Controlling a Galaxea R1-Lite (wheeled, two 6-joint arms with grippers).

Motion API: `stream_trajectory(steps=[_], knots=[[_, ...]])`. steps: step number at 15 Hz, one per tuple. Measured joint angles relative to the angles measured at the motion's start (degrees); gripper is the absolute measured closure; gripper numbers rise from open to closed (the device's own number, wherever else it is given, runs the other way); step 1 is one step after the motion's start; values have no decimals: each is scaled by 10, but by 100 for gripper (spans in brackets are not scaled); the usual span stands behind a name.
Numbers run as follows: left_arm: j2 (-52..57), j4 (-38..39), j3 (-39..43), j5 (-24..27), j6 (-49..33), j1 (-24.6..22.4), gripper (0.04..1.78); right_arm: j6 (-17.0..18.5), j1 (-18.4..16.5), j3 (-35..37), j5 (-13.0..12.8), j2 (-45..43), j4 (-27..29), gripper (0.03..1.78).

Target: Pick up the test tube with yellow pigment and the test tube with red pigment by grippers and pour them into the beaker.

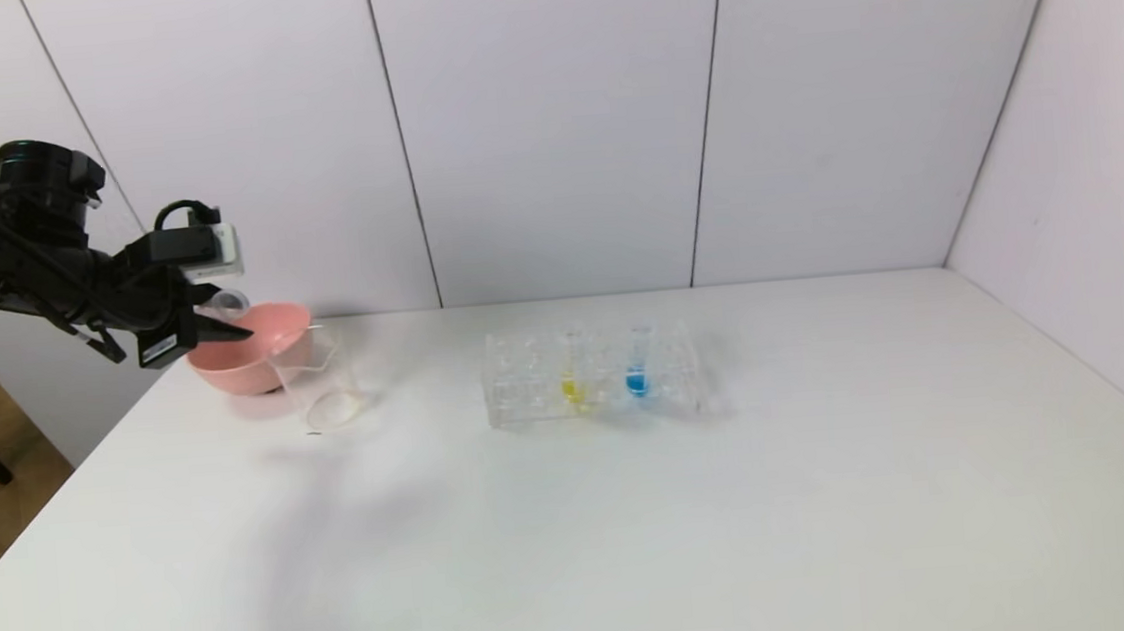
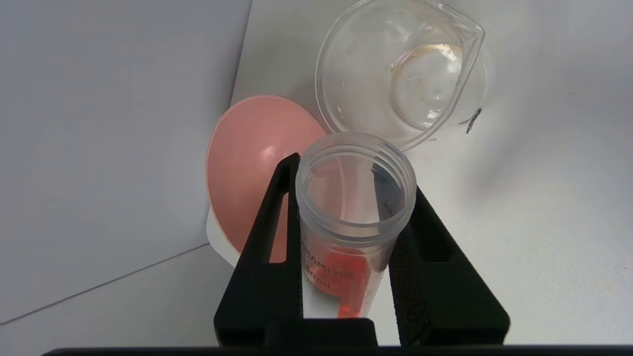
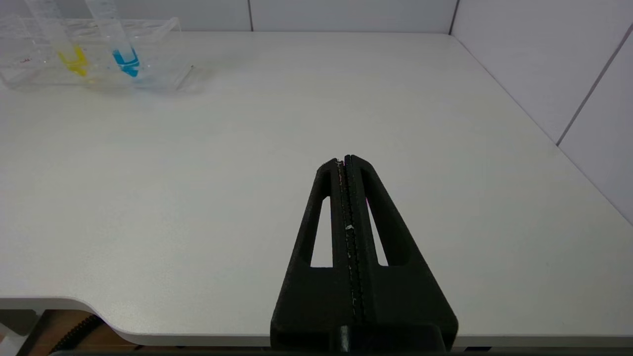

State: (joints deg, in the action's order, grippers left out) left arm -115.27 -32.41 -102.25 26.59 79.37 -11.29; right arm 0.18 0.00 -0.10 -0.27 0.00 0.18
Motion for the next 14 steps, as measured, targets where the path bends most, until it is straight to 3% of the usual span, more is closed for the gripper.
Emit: stream_trajectory(steps=[14], knots=[[-26, -29, -44, -116, 0, 35, 132, 0, 0, 0, 0, 0, 0, 170]])
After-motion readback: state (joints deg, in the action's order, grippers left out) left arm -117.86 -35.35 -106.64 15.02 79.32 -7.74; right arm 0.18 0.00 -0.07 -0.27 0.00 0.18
